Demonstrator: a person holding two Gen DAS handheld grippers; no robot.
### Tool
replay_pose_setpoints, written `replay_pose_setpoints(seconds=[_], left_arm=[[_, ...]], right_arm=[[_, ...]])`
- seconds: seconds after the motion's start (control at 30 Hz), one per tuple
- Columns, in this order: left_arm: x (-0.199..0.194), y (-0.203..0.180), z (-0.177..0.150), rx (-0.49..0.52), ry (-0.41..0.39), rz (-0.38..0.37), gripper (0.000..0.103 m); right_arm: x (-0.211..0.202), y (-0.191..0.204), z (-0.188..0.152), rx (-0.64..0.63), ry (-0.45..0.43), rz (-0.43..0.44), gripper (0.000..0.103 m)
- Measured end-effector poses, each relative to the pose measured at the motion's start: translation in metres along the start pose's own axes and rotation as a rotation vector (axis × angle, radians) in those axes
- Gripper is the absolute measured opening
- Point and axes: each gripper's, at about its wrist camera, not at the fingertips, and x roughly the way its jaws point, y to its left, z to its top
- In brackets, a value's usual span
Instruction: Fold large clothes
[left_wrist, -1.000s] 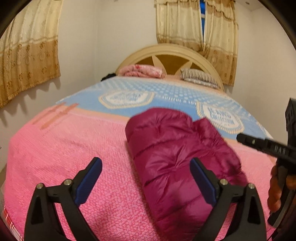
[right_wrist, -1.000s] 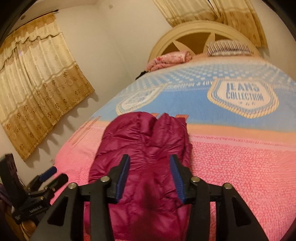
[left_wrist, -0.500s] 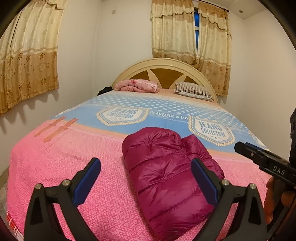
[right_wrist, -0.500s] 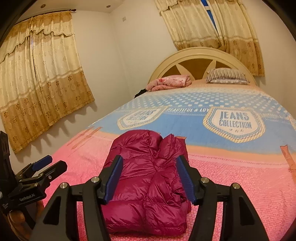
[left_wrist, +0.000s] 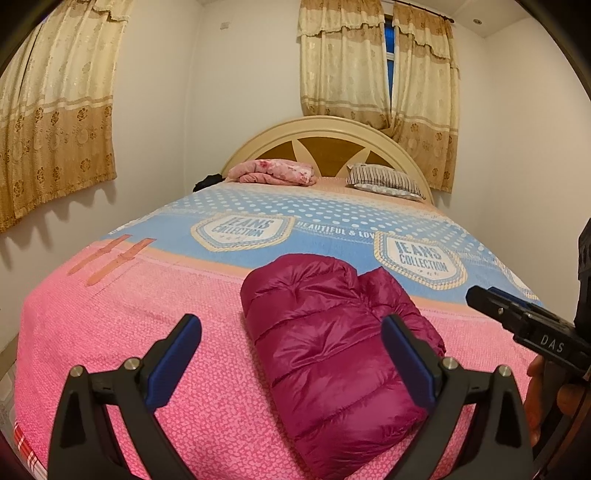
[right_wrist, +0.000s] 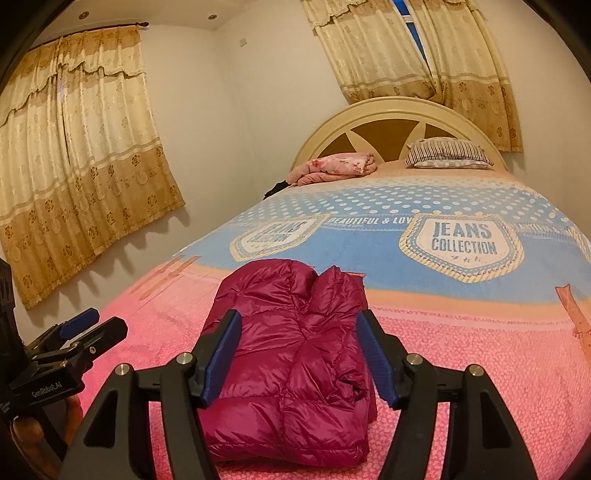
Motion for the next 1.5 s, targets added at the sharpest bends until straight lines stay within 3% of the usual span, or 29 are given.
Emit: replay_pose_setpoints(seconds=[1.1, 1.5], left_arm=[[-0.005, -0.008, 0.004, 0.027, 0.002, -0.020, 0.103], [-0.014, -0.008, 0.007, 0.016, -0.041, 0.012, 0.103]], right_arm=[[-0.001, 0.004, -0.007, -0.006, 0.000, 0.019, 0.069], [-0.004, 0.011, -0.005, -0.026, -0.004, 0.037, 0.069]])
